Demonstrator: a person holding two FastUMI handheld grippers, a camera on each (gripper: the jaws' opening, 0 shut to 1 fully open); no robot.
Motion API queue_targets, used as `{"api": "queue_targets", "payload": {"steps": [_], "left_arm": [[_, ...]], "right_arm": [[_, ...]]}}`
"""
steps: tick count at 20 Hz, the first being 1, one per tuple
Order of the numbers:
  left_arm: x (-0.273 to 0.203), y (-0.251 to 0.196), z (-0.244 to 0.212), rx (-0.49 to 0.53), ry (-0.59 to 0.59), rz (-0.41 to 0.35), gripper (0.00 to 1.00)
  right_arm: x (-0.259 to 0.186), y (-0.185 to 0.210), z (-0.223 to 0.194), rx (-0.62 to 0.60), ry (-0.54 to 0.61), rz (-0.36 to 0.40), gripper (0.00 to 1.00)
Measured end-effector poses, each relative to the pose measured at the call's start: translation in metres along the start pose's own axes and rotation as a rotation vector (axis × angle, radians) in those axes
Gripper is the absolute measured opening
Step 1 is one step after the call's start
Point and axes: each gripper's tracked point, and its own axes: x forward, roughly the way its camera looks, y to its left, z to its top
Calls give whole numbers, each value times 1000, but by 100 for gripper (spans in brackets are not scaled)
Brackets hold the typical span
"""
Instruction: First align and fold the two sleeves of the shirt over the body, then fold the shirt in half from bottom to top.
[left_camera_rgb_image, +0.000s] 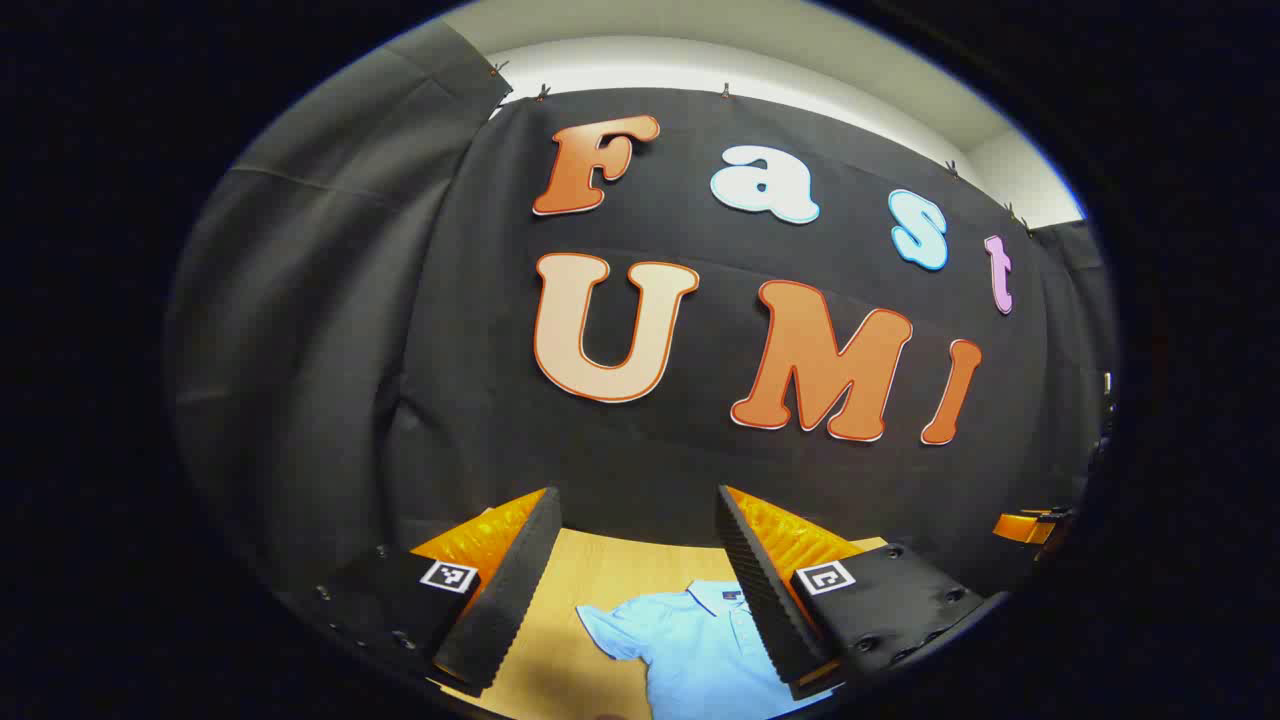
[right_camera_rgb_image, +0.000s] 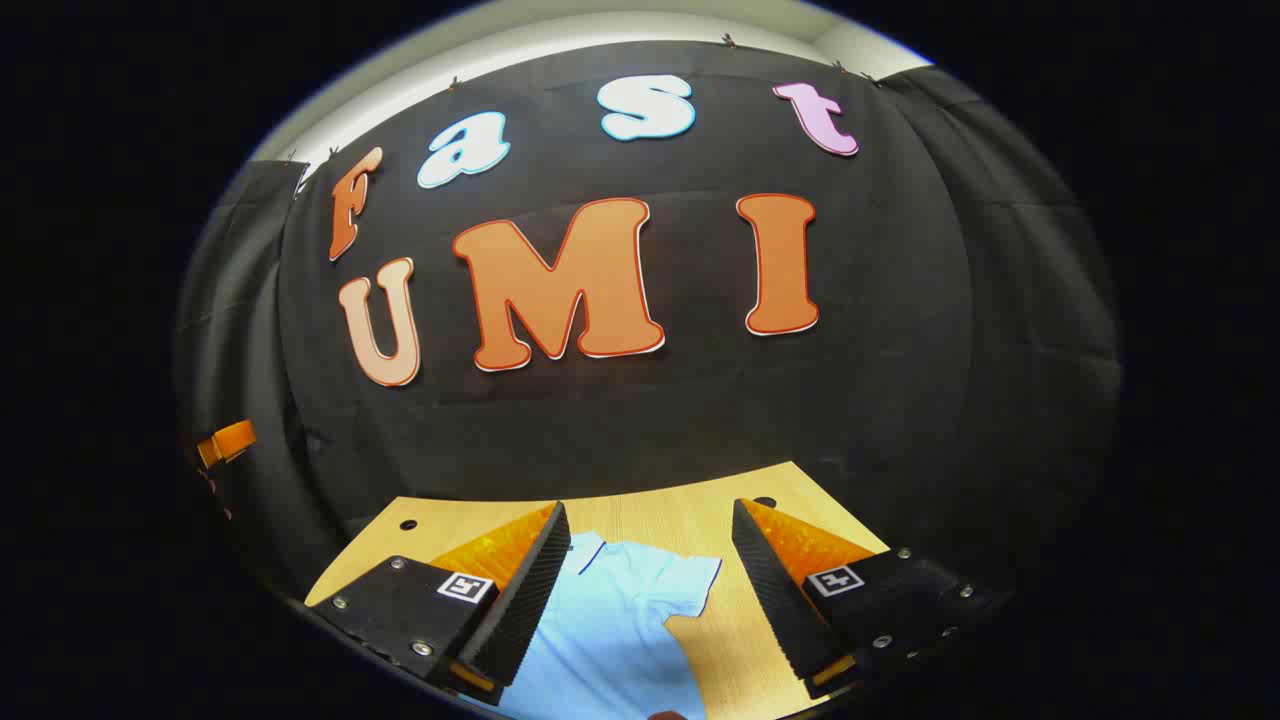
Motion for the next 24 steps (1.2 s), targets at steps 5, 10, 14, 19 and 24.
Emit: {"api": "queue_targets", "payload": {"steps": [5, 10, 14, 19, 24], "left_arm": [[13, -16, 2, 24, -32, 57, 100], [30, -27, -8, 36, -11, 66, 100], [57, -34, -10, 71, 6, 15, 100], [80, -26, -19, 57, 33, -23, 100], [86, -2, -19, 54, 38, -9, 100]], "right_arm": [[34, -21, -1, -5, 14, 19, 98], [49, -28, -11, -97, 38, -6, 99], [52, -35, -9, -61, 36, -56, 98], [55, -26, -21, -21, 93, -81, 99], [73, -13, -46, -53, 201, -94, 98]]}}
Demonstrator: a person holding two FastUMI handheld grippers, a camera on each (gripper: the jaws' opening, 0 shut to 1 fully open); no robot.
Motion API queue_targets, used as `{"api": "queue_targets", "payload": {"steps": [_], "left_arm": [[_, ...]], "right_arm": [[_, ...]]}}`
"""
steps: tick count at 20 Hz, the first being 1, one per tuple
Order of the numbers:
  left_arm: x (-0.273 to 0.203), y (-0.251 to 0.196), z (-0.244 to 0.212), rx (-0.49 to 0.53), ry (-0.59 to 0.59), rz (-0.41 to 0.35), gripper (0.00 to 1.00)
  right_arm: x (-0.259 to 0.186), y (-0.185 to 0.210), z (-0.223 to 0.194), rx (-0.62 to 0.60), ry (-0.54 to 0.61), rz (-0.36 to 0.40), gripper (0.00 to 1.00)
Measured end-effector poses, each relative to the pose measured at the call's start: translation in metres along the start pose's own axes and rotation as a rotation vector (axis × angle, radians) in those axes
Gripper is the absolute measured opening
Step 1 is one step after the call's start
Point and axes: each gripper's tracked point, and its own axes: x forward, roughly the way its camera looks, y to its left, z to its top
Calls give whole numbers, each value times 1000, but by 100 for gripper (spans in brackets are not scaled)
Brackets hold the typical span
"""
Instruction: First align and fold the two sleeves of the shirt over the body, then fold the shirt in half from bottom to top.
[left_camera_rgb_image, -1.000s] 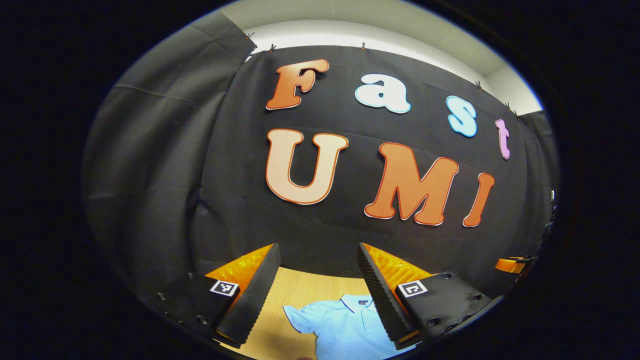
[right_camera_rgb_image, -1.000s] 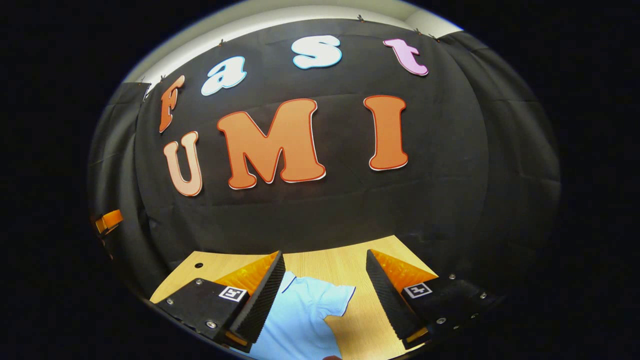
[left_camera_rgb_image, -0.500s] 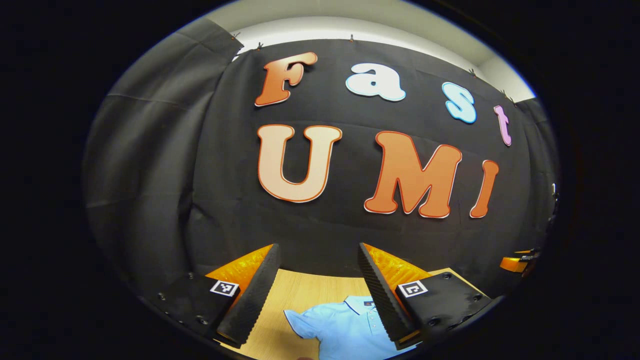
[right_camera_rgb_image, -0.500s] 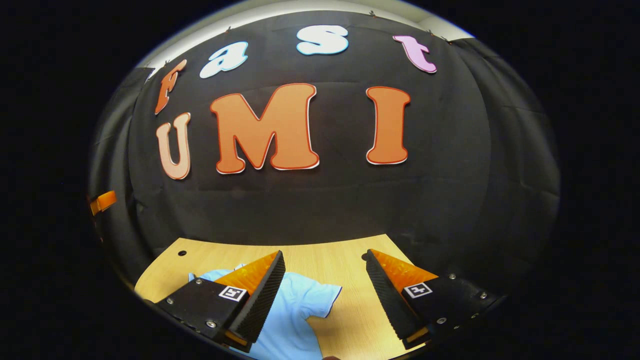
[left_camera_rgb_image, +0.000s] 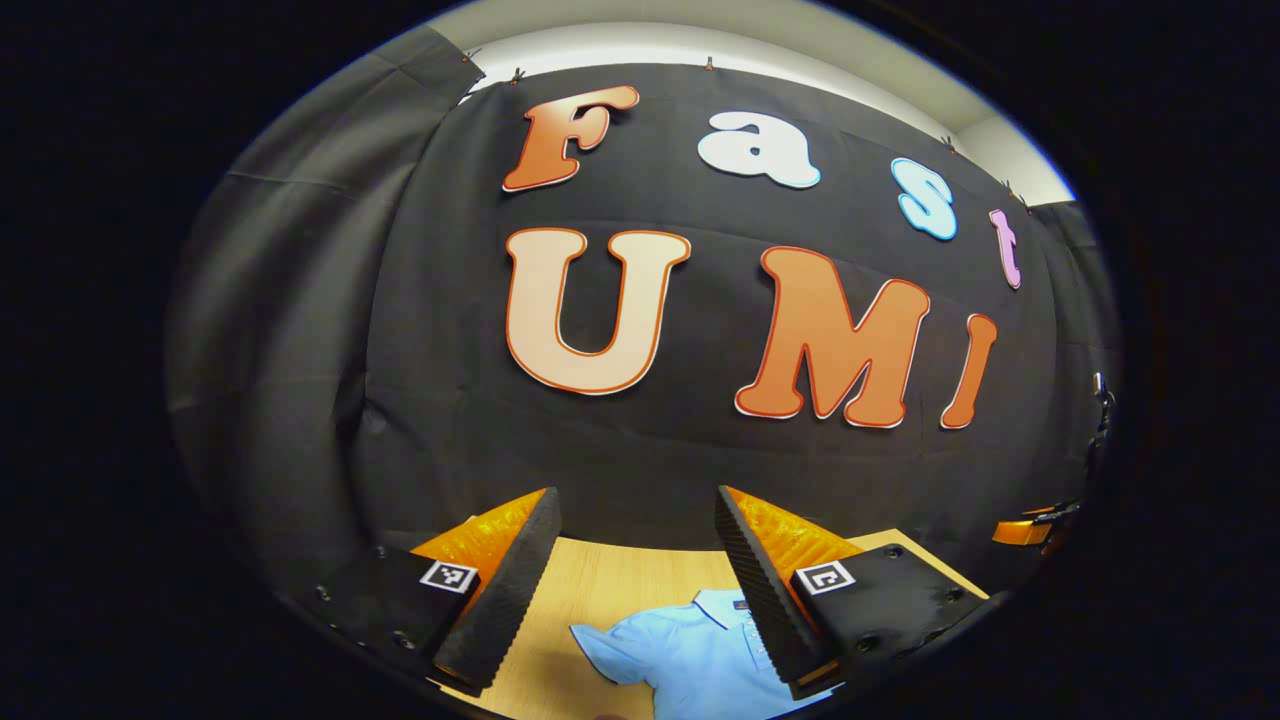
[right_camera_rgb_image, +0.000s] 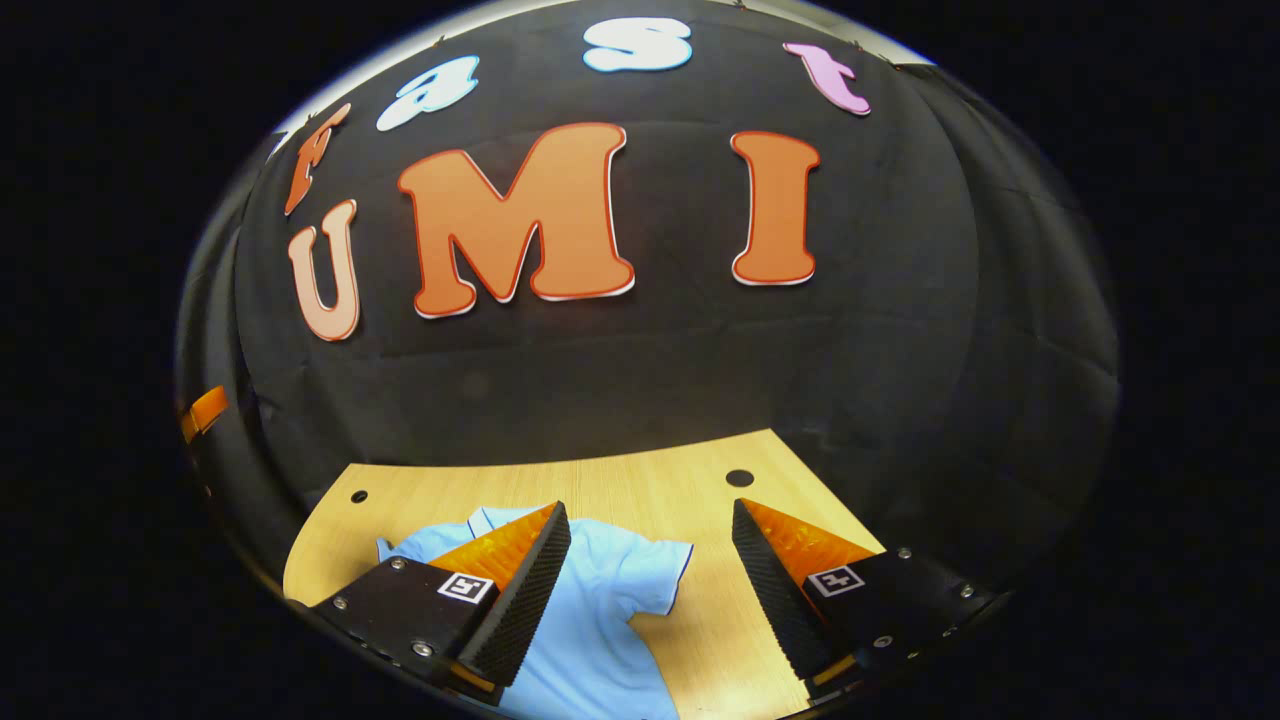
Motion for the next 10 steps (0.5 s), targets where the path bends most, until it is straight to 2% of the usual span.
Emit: {"api": "queue_targets", "payload": {"steps": [3, 8, 10], "left_arm": [[2, 14, -2, -5, 2, 16, 100], [7, 35, -9, -17, 14, 45, 100], [11, 41, -14, -8, 23, 56, 100]], "right_arm": [[29, 5, -17, 2, 102, -12, 98], [91, -2, -71, 0, 397, -52, 98], [116, -4, -91, 44, 503, -60, 98]]}}
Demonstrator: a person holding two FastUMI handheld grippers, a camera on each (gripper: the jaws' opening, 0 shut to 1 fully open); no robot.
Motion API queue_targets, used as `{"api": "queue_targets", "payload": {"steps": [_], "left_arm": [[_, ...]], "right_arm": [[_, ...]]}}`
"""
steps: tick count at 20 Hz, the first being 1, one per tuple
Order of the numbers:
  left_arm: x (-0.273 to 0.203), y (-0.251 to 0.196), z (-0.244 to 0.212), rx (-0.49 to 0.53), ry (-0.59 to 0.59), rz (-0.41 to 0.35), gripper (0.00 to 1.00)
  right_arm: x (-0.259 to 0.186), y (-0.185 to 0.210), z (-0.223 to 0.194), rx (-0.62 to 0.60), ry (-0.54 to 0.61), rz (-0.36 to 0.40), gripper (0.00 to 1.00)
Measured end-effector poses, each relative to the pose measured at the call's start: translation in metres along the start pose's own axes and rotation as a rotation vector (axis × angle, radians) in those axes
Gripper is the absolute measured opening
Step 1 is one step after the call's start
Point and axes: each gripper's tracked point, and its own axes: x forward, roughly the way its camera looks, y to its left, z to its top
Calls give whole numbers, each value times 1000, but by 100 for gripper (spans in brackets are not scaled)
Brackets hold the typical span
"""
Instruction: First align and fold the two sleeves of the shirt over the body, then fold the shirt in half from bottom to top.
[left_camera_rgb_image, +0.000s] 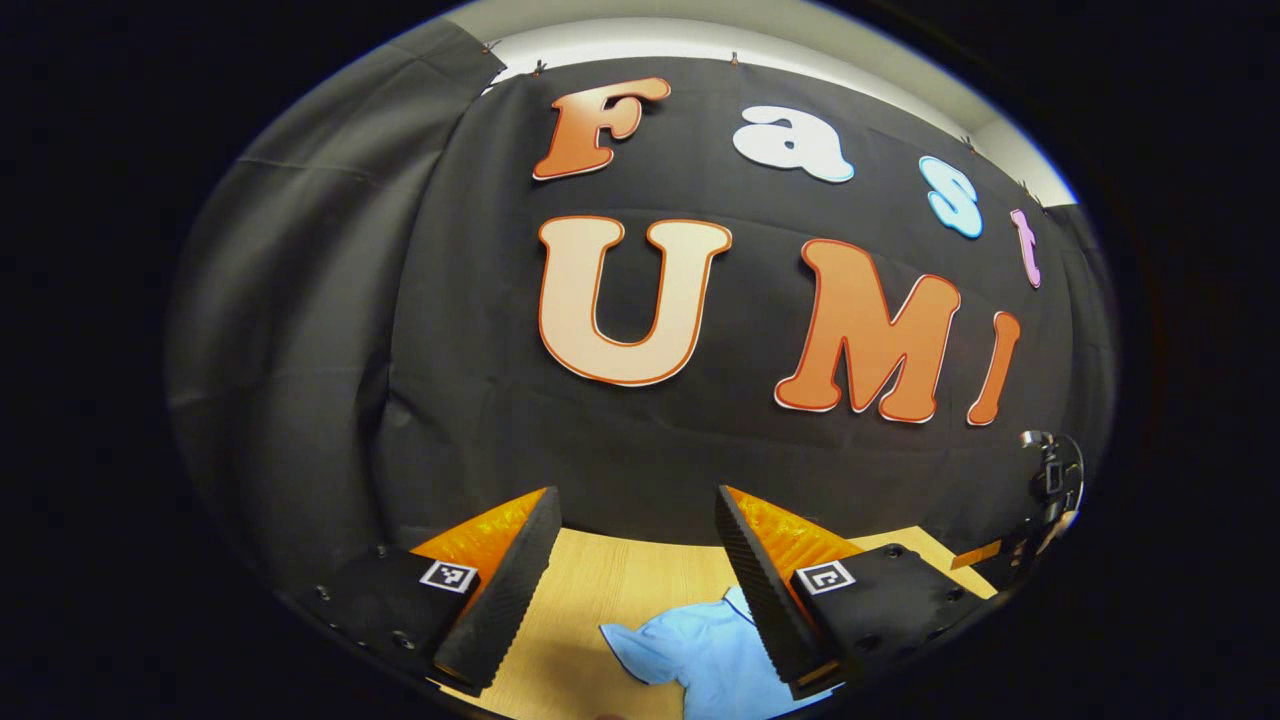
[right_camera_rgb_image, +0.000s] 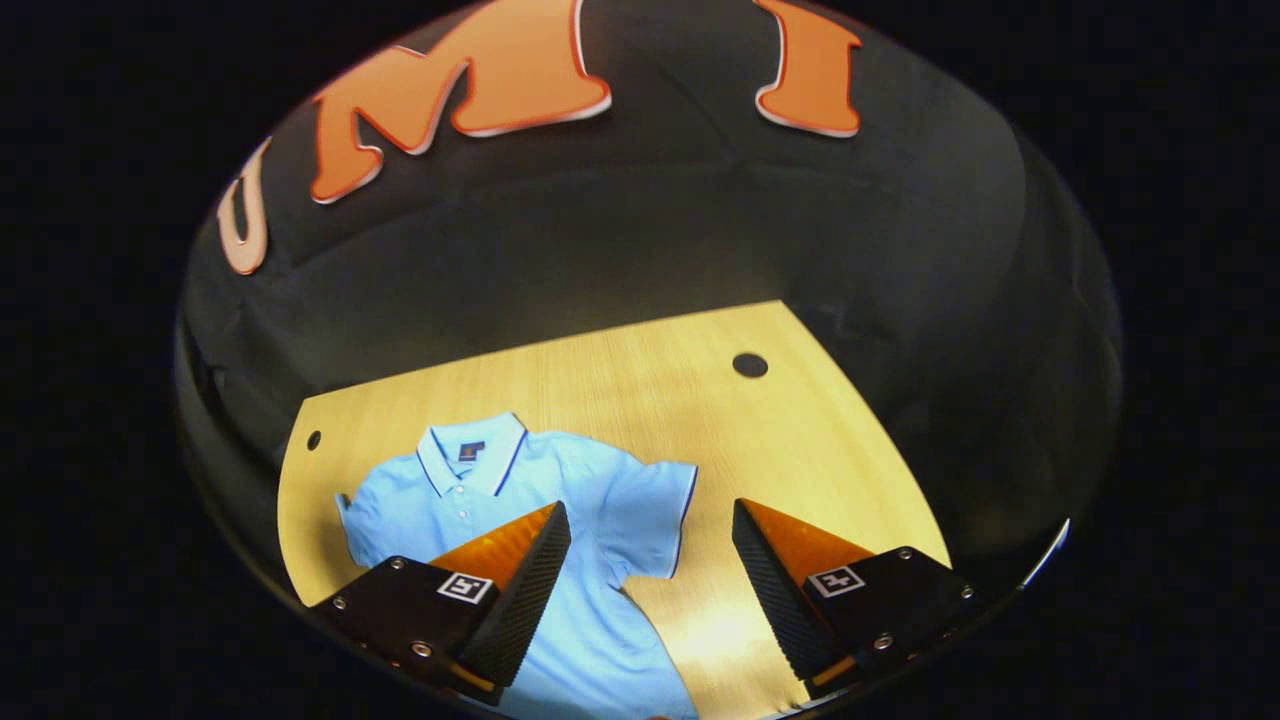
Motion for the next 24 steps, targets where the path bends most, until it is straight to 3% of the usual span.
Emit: {"api": "queue_targets", "payload": {"steps": [5, 10, 17, 21, 24], "left_arm": [[8, 13, -14, -1, 28, 21, 100], [13, 25, -28, 19, 64, 52, 100], [13, 40, -45, 10, 104, 89, 100], [12, 43, -51, 5, 115, 102, 100], [14, 40, -51, -7, 117, 104, 100]], "right_arm": [[81, -12, -32, 72, 254, -56, 99], [129, -32, -67, 57, 403, -151, 99], [152, -38, -83, 67, 463, -176, 100], [153, -37, -84, 94, 481, -152, 99], [154, -38, -84, 115, 473, -139, 94]]}}
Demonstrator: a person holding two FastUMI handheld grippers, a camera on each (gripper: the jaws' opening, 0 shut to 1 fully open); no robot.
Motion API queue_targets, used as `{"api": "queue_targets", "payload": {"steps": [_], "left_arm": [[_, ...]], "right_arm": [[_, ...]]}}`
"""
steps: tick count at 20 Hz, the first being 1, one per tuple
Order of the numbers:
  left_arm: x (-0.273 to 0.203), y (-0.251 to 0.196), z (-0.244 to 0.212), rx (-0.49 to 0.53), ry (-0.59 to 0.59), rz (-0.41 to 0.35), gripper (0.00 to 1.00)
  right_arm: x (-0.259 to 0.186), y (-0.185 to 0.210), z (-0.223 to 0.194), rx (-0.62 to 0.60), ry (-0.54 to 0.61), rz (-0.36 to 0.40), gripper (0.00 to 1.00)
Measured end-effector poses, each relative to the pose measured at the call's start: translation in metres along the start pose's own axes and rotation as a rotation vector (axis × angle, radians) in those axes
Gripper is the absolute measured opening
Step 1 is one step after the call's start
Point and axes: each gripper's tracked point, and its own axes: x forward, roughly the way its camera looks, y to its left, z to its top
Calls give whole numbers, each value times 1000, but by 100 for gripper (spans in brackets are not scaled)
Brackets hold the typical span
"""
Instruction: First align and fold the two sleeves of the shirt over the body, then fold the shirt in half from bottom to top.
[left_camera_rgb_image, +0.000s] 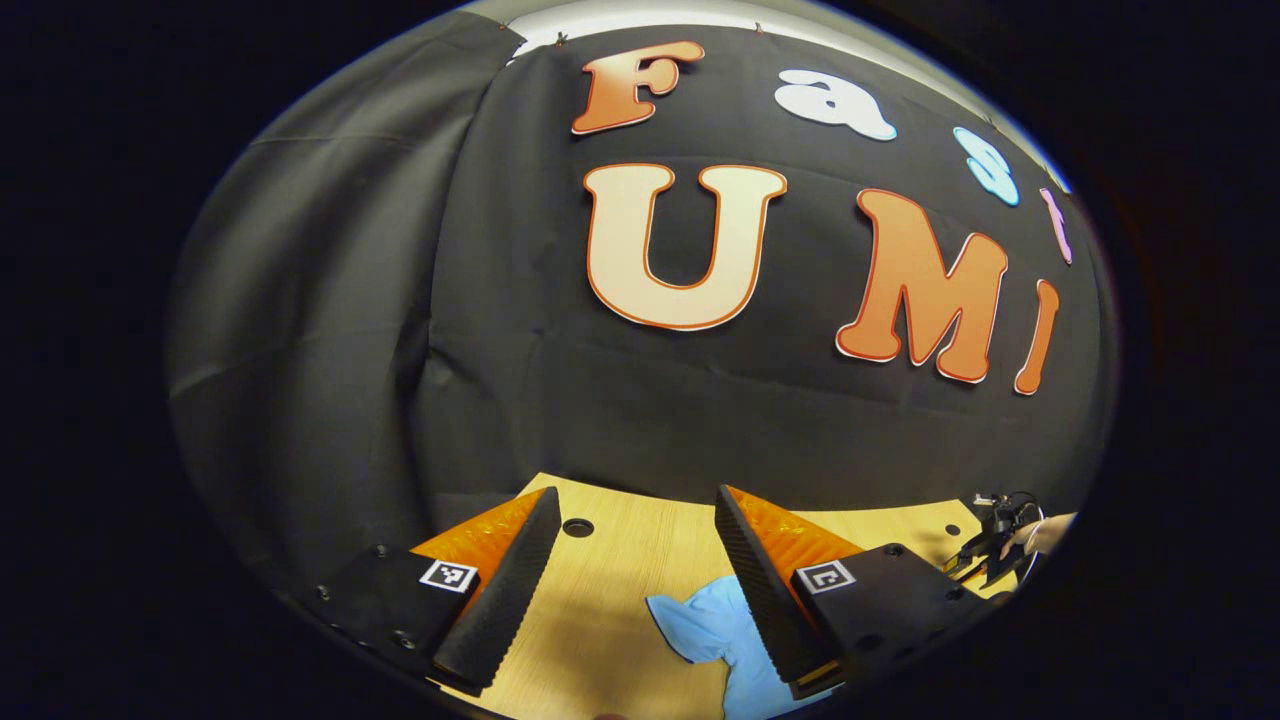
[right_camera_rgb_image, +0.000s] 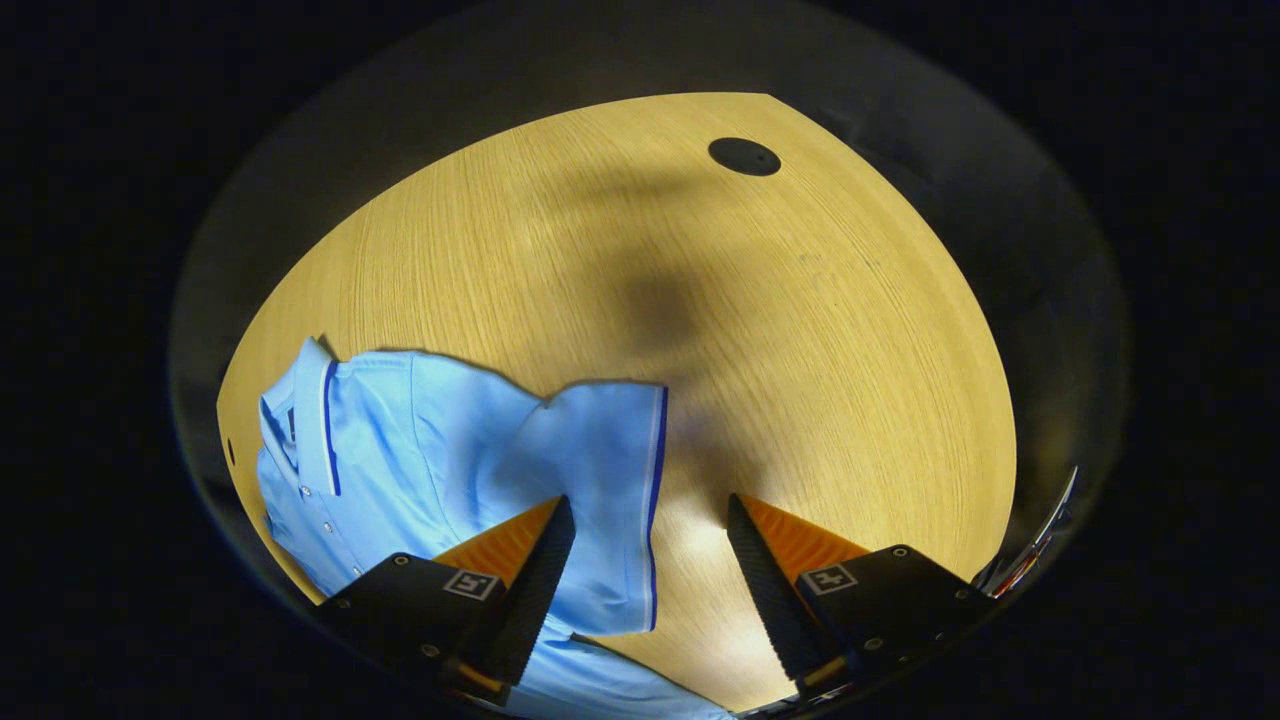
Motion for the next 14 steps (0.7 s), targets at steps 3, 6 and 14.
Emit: {"api": "queue_targets", "payload": {"steps": [3, 6, 14], "left_arm": [[-3, -1, -3, -3, 4, -2, 100], [-4, 0, -4, -8, 5, -3, 100], [-13, 10, -11, -4, 9, 0, 100]], "right_arm": [[1, -2, -1, 23, 1, -4, 80], [1, -1, -3, 12, -11, 2, 58], [-14, 15, -4, 2, -59, 21, 3]]}}
